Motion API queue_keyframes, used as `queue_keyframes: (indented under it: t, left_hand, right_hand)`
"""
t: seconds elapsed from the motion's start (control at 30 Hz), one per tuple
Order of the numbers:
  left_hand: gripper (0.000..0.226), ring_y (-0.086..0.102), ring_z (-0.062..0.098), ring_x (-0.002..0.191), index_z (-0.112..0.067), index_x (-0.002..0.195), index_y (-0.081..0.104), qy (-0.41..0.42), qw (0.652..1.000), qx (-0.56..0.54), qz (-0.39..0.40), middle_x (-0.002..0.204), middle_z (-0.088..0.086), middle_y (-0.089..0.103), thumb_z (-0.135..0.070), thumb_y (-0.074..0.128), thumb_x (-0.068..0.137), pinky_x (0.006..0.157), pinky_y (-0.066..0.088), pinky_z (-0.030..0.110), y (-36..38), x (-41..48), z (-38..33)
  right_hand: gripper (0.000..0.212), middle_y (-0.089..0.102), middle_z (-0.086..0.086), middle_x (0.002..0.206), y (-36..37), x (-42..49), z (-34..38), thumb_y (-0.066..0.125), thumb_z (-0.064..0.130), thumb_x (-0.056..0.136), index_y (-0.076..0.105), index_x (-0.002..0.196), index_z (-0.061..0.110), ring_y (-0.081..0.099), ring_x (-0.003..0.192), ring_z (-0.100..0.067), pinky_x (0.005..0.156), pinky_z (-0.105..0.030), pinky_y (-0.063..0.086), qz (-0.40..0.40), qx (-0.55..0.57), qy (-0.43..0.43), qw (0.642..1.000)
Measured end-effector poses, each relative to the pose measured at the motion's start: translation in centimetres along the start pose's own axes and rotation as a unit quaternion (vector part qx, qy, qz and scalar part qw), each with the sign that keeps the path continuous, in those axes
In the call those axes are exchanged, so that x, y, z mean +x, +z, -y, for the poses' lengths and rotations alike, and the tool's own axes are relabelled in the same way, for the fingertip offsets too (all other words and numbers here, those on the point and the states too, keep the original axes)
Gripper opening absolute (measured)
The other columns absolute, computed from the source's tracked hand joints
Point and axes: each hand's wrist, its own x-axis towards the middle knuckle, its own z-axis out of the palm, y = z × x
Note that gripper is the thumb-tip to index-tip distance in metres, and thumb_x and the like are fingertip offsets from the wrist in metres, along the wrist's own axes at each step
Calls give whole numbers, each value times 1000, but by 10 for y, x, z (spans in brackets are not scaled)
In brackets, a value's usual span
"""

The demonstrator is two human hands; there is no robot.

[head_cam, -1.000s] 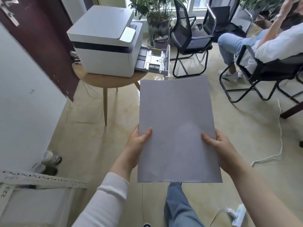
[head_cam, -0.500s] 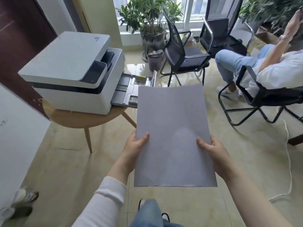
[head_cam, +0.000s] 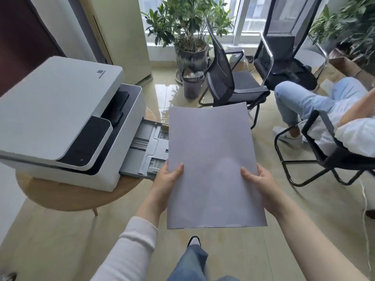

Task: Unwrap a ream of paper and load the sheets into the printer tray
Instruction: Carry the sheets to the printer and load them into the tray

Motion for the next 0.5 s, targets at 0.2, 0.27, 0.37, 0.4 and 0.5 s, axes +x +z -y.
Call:
queue_keyframes:
  t: [0.2, 0.27, 0.37, 0.4, 0.5]
  left_hand:
    - [28, 65, 27, 88, -11, 120, 50, 5, 999, -10, -48, 111, 13, 65, -13, 51, 92, 73, 57, 36, -8, 44, -17]
    - [28, 65, 26, 88, -12, 120, 50, 6, 997, -13, -72, 111, 12, 65, -12, 50, 93, 75, 56, 37, -11, 56, -20]
    - [30, 64, 30, 94, -10, 123, 49, 9, 994, -27, -110, 117, 16, 63, -13, 50, 93, 83, 53, 43, -15, 73, -24]
    - [31, 63, 32, 95, -9, 123, 49, 9, 992, -30, -119, 118, 17, 62, -13, 50, 92, 84, 52, 43, -15, 78, -24]
    - [30, 62, 32, 94, -8, 122, 50, 15, 985, -44, -166, 117, 19, 62, -13, 50, 93, 84, 51, 44, -12, 94, -28]
  right_hand:
    - [15, 76, 7, 75, 12, 68, 24, 51, 9, 91, 60, 95, 20, 70, 65, -13, 55, -26, 58, 39, -37, 16, 998]
    - [15, 76, 6, 75, 17, 90, 31, 51, 9, 90, 60, 96, 20, 70, 64, -13, 54, -25, 57, 62, -53, 21, 996]
    - [15, 76, 6, 76, 23, 124, 41, 52, 10, 90, 60, 97, 20, 70, 65, -13, 55, -26, 57, 97, -76, 32, 992]
    - [15, 76, 5, 78, 24, 134, 43, 52, 10, 90, 60, 97, 21, 70, 66, -14, 57, -27, 57, 108, -84, 35, 990]
    - [16, 74, -1, 87, 27, 169, 55, 55, 13, 88, 61, 100, 22, 70, 73, -20, 69, -36, 57, 150, -109, 51, 981]
